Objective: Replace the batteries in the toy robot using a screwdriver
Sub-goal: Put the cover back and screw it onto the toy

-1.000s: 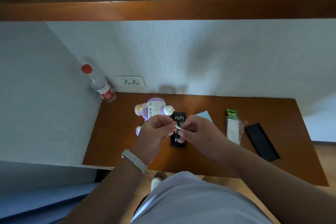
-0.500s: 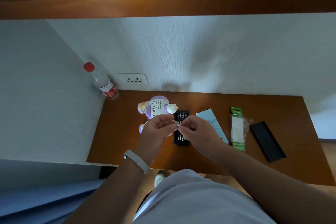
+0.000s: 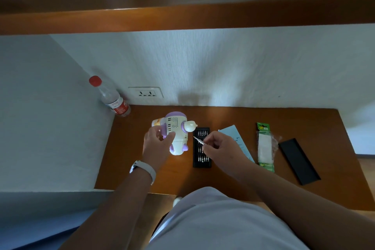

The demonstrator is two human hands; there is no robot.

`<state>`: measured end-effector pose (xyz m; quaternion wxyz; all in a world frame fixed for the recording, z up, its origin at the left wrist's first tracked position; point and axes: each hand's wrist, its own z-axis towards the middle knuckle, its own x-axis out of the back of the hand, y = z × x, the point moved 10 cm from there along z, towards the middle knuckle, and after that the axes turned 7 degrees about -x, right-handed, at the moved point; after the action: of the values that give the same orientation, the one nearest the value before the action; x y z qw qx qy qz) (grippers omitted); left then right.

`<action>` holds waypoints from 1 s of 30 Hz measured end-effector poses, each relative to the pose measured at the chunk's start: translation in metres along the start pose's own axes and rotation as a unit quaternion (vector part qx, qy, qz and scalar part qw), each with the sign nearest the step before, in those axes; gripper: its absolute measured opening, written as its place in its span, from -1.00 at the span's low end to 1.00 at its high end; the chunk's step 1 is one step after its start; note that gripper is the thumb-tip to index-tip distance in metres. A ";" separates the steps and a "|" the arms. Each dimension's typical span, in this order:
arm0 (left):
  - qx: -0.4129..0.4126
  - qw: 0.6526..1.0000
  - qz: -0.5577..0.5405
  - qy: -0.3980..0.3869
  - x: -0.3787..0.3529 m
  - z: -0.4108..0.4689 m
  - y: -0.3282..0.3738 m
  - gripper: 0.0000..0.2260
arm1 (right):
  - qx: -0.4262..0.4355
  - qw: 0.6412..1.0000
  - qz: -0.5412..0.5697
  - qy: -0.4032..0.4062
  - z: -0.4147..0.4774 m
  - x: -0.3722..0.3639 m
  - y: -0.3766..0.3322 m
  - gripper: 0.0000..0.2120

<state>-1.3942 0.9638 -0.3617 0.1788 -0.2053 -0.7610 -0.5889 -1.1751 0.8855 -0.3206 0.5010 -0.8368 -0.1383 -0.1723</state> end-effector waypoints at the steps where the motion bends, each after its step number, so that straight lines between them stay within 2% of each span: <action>1: 0.006 1.000 0.005 -0.004 -0.002 0.004 -0.003 -0.57 | -0.001 1.000 0.002 0.000 0.001 0.001 0.001 -0.91; 5: 0.022 0.999 0.008 -0.036 -0.017 0.015 -0.015 -0.39 | -0.009 1.000 0.008 -0.001 0.004 0.007 0.006 -0.93; 10: 0.008 0.999 -0.016 -0.052 -0.031 0.020 -0.020 -0.43 | -0.016 1.000 0.013 0.003 0.008 0.014 0.010 -0.92; 14: 0.027 0.997 -0.042 -0.060 -0.035 0.026 -0.034 -0.42 | -0.011 1.000 0.015 0.001 0.010 0.020 0.009 -0.89; 18: 0.033 0.991 -0.059 -0.116 -0.049 0.029 -0.042 -0.55 | -0.010 1.000 0.015 0.000 0.010 0.023 0.008 -0.91; 23: 0.045 0.988 -0.060 -0.132 -0.051 0.033 -0.037 -0.76 | -0.016 1.000 0.010 -0.001 0.011 0.024 0.006 -0.90; 27: 0.065 0.988 -0.074 -0.117 -0.045 0.033 -0.038 -0.73 | -0.013 1.000 0.011 -0.004 0.008 0.024 0.001 -0.92; 30: 0.073 0.983 -0.128 -0.110 -0.043 0.027 -0.037 -0.72 | -0.003 1.000 0.018 -0.007 0.003 0.026 -0.004 -0.90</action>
<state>-1.3777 0.9777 -0.4211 0.0315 -0.1562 -0.8369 -0.5237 -1.1526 0.8919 -0.3077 0.5005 -0.8419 -0.1256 -0.1579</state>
